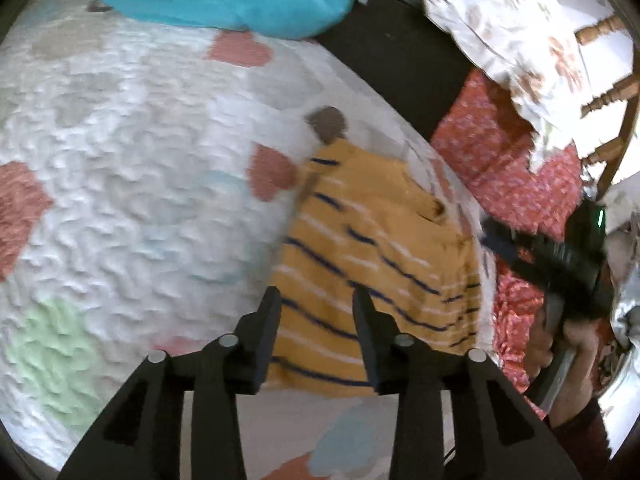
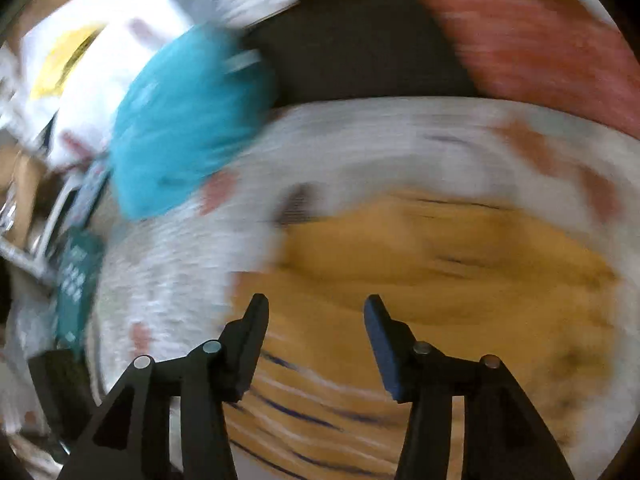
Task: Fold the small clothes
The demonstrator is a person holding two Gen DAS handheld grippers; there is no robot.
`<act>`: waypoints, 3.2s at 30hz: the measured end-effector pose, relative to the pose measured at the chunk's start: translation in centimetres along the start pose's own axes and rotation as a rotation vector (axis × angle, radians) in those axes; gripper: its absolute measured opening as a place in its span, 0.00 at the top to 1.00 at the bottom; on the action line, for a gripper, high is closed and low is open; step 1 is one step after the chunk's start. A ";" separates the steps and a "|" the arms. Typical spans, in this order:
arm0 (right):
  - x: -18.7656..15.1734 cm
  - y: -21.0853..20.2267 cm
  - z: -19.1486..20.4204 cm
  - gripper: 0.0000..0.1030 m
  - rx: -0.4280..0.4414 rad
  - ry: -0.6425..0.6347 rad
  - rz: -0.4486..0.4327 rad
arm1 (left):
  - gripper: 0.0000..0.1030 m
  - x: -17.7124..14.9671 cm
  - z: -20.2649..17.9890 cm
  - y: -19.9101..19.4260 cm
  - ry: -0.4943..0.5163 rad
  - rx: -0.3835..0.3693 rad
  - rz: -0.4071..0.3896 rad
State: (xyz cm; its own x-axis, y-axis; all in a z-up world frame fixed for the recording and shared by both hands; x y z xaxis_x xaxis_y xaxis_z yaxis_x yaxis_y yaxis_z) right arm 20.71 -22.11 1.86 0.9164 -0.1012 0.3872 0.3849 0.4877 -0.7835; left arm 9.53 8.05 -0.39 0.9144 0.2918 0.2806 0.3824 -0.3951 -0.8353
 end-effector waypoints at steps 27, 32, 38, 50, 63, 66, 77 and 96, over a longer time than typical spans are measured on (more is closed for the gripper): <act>-11.5 -7.4 -18.0 0.86 -0.456 0.066 0.025 | 0.59 -4.8 -6.9 8.9 0.168 0.143 0.237; -8.5 -8.2 -13.4 0.35 -0.412 -0.020 -0.106 | 0.59 -4.8 -7.6 8.8 0.191 0.142 0.234; -3.8 -3.2 -13.2 0.33 -0.434 -0.081 -0.067 | 0.59 -4.5 -8.8 7.9 0.194 0.056 0.200; -2.0 -1.9 -20.1 0.92 -0.459 0.147 -0.044 | 0.59 -2.7 -8.1 8.5 0.101 0.004 0.211; -7.4 -9.9 -20.4 0.48 -0.367 0.282 -0.180 | 0.57 -3.3 -8.7 7.0 0.183 0.066 0.155; -11.4 -11.1 -20.8 0.48 -0.314 0.361 -0.177 | 0.57 -3.6 -9.3 6.1 0.246 0.121 0.097; -18.1 -11.4 -18.2 0.48 -0.271 0.398 -0.170 | 0.57 -3.5 -9.0 3.8 0.329 0.267 -0.052; -15.8 -6.0 -17.0 0.47 -0.332 0.286 -0.063 | 0.55 -1.5 -7.1 0.4 0.247 0.310 -0.186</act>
State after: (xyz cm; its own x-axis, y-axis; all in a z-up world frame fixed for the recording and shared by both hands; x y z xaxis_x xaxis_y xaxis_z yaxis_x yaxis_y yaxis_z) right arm 5.77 -38.19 -7.80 0.8655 -0.3804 0.3259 0.4126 0.1723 -0.8945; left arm 9.26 1.26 2.17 0.8527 0.1016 0.5125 0.5197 -0.0642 -0.8520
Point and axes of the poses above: each gripper's, at about its wrist camera, not at the fingertips, and y roughly the way its jaws point, z to its left, x to its top, the point moved 5 cm from there along y, roughly the way its jaws point, and after that the axes turned 10 degrees about x, right-handed, at the moved point
